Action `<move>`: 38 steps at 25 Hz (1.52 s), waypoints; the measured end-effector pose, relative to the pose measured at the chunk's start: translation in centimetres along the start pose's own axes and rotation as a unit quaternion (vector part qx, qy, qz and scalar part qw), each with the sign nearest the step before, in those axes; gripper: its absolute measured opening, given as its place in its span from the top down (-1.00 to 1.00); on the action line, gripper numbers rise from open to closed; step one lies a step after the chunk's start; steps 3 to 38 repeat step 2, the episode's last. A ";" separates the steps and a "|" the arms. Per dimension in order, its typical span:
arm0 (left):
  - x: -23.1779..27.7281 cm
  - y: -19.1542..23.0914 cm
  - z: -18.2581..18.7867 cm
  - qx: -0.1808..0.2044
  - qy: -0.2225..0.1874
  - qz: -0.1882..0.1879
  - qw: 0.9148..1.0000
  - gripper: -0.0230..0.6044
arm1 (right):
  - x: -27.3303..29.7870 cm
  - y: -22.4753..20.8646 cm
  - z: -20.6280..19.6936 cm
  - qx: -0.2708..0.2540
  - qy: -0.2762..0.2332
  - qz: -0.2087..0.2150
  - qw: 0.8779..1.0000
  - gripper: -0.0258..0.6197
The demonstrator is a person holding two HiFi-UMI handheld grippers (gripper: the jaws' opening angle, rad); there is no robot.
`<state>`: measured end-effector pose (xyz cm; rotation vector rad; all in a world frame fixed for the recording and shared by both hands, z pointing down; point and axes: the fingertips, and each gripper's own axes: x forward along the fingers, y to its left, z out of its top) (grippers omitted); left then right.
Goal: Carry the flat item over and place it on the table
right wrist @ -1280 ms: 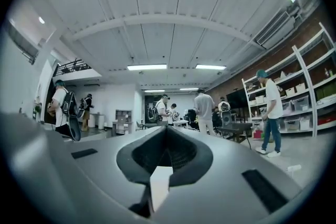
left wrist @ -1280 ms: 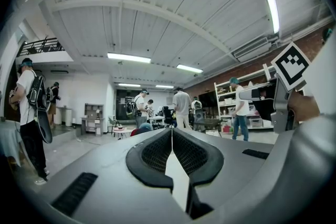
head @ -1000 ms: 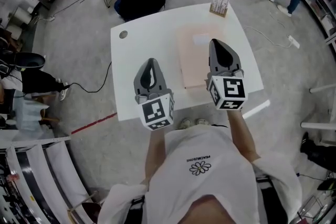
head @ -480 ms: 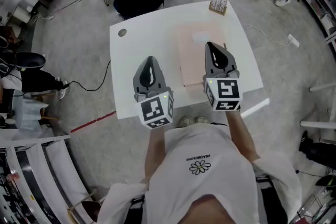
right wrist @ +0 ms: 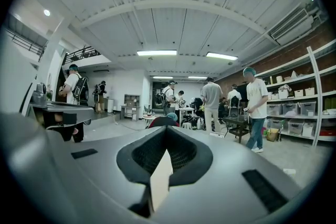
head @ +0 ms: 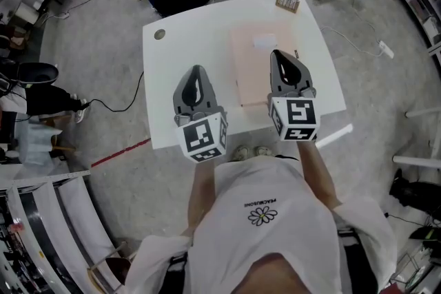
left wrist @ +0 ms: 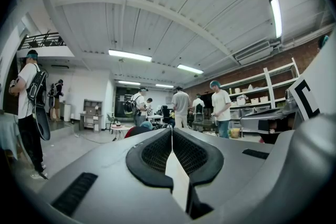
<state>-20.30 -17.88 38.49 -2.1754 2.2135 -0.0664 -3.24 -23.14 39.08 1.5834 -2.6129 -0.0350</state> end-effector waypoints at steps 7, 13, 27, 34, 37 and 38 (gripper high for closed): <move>0.1 0.0 0.1 0.001 0.000 -0.001 1.000 0.86 | 0.0 0.0 -0.1 0.000 0.001 0.000 1.000 0.89; 0.1 0.0 0.1 0.001 0.000 -0.001 1.000 0.86 | 0.0 0.0 -0.1 0.000 0.001 0.000 1.000 0.89; 0.1 0.0 0.1 0.001 0.000 -0.001 1.000 0.86 | 0.0 0.0 -0.1 0.000 0.001 0.000 1.000 0.89; 0.1 0.0 0.1 0.001 0.000 -0.001 1.000 0.86 | 0.0 0.0 -0.1 0.000 0.001 0.000 1.000 0.89; 0.1 0.0 0.1 0.001 0.000 -0.001 1.000 0.86 | 0.0 0.0 -0.1 0.000 0.001 0.000 1.000 0.89; 0.1 0.0 0.1 0.001 0.000 -0.001 1.000 0.86 | 0.0 0.0 -0.1 0.000 0.001 0.000 1.000 0.89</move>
